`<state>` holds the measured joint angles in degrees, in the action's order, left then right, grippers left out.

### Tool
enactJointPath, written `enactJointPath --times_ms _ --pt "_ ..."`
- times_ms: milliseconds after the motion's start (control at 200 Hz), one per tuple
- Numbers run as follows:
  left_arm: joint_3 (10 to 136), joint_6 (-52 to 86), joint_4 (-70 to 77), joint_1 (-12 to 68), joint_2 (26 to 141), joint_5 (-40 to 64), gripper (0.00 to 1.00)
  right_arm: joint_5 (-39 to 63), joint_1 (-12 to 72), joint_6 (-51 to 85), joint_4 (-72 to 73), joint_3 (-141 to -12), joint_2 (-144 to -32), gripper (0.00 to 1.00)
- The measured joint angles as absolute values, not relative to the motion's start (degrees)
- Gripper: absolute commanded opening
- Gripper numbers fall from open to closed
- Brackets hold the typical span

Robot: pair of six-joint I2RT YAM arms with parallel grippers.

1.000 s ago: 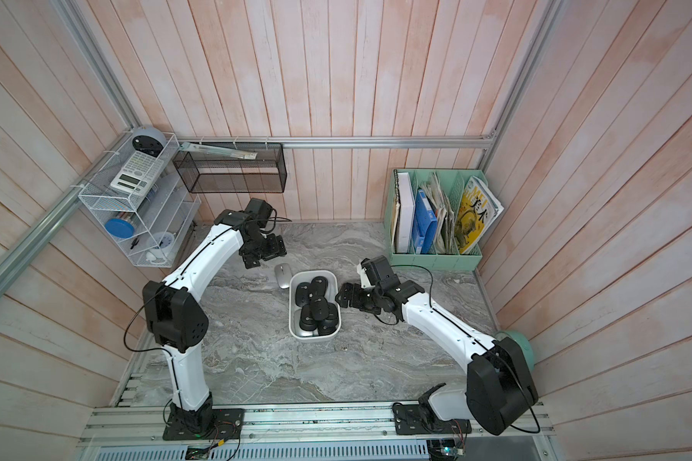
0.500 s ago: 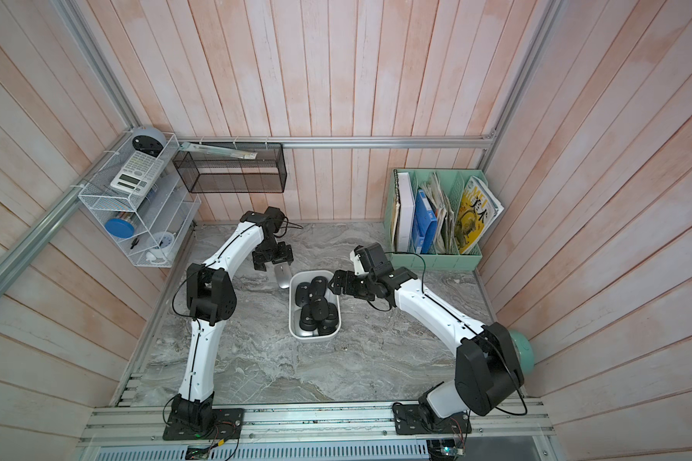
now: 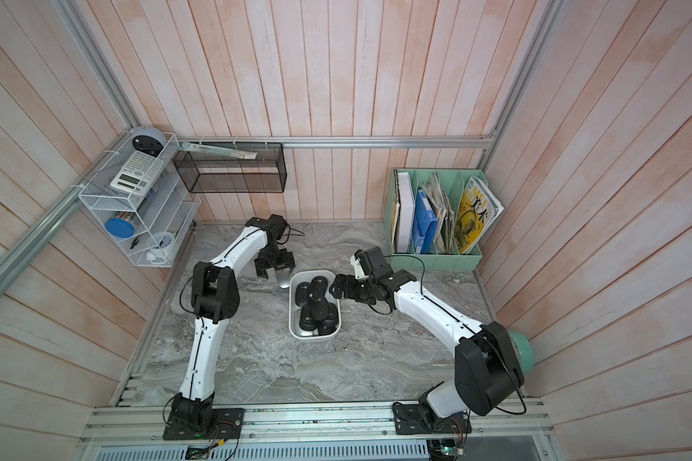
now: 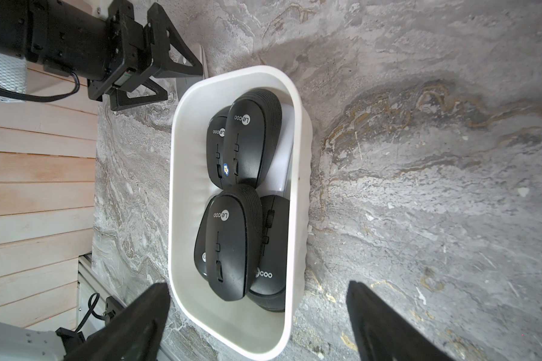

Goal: Put the mouse in the storage box
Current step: Pick up the mouse from the center of the board.

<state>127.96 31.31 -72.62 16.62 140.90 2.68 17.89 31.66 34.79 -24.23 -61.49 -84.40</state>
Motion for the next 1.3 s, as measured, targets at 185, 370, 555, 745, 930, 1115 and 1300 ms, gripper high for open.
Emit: enactJointPath --times_ms 185,370,555,745,930,1115,1300 --pt "126.2 32.4 -70.8 17.2 140.9 3.4 0.92 17.9 31.5 34.6 -23.9 -60.0 -84.4 0.95" --pt "124.0 33.1 -69.2 17.7 140.7 3.6 0.91 17.9 31.3 34.6 -23.7 -58.7 -84.3 0.95" --pt "123.0 33.2 -68.5 17.7 140.1 3.3 0.84 18.1 31.2 34.7 -23.2 -58.7 -84.3 0.94" --pt "122.4 33.1 -68.8 17.6 140.0 0.5 0.54 18.3 31.2 34.7 -22.7 -58.5 -84.3 0.93" --pt "119.4 32.9 -66.6 17.6 138.3 -0.1 0.44 19.7 31.2 35.1 -22.3 -57.8 -84.3 0.92" --pt "111.1 32.9 -63.5 17.6 133.6 -0.2 0.43 21.0 31.8 35.4 -21.2 -57.8 -84.3 0.92" --pt "99.9 33.0 -63.0 17.6 124.8 -0.3 0.43 21.9 33.3 35.4 -20.9 -60.6 -86.4 0.92"
